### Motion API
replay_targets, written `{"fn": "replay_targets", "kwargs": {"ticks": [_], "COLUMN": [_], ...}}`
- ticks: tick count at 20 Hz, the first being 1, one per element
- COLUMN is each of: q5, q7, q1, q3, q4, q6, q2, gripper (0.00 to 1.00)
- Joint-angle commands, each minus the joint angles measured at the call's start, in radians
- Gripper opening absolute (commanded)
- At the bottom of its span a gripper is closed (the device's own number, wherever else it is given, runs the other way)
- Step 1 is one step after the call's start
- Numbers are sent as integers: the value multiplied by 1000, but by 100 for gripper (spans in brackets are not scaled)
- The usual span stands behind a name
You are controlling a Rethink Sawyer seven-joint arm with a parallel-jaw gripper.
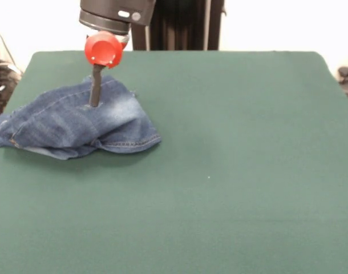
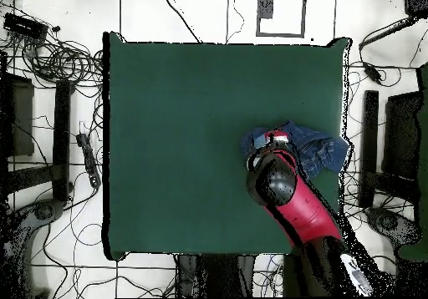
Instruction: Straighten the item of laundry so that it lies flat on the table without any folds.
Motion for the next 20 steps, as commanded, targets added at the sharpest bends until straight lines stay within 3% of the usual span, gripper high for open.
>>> {"fn": "replay_targets", "kwargs": {"ticks": [1,15,20], "q5": [-15,-81,-109], "q7": [-30,71,100], "q1": [158,219,267], "q3": [-199,-258,-347], "q4": [-146,-221,-253], "q6": [294,438,581], "q2": [89,85,48], "gripper": [100,100,100]}}
